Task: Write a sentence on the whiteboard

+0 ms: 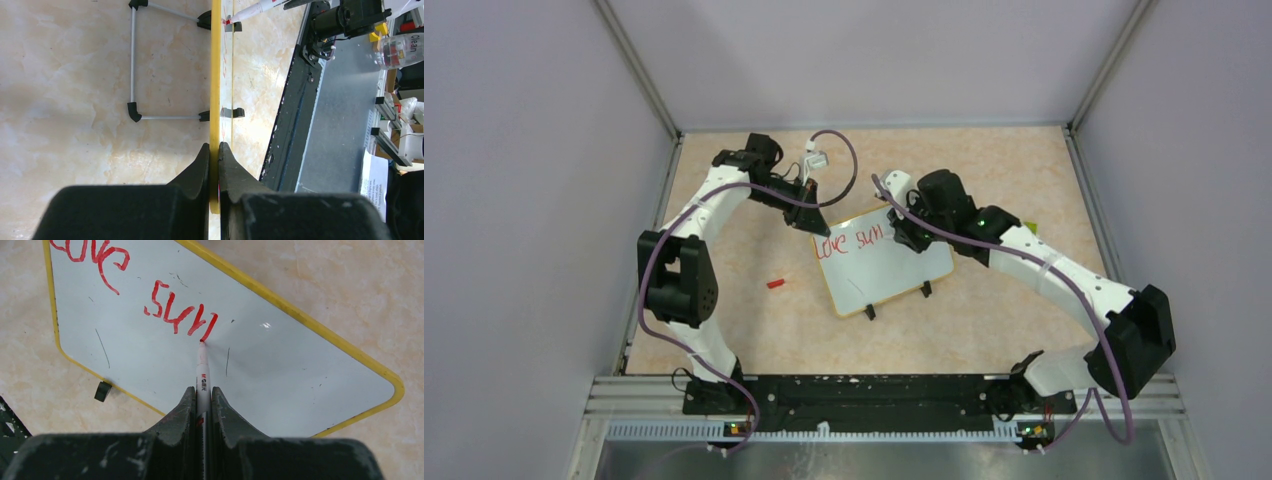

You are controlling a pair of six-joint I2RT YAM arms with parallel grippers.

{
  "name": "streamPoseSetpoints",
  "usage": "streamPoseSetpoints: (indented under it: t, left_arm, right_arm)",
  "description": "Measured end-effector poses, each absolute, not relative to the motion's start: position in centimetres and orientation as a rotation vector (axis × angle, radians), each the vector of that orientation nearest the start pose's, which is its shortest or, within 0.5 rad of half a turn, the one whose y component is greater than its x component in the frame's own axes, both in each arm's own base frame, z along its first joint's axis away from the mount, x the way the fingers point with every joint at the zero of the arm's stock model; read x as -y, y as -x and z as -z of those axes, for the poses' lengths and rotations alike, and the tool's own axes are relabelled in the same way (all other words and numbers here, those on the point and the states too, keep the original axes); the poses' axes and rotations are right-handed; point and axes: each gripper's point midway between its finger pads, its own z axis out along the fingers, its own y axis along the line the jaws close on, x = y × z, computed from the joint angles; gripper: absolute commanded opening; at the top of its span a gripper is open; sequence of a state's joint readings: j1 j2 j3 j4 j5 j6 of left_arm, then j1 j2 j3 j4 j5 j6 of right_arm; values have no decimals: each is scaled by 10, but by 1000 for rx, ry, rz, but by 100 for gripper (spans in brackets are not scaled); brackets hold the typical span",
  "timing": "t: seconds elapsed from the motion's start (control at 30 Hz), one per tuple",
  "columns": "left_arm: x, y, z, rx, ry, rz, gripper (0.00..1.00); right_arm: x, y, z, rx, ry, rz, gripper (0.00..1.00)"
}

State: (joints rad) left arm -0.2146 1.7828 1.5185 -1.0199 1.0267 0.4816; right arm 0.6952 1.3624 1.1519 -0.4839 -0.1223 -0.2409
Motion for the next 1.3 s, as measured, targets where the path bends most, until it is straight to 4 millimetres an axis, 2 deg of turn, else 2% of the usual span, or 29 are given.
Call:
streamPoseSetpoints:
  t: [1.3]
  left_arm:
    - [210,-306,-181,-2211,-1013,1309,0]
  right_arm:
    - [-254,-301,-205,-1994,1051,-349,0]
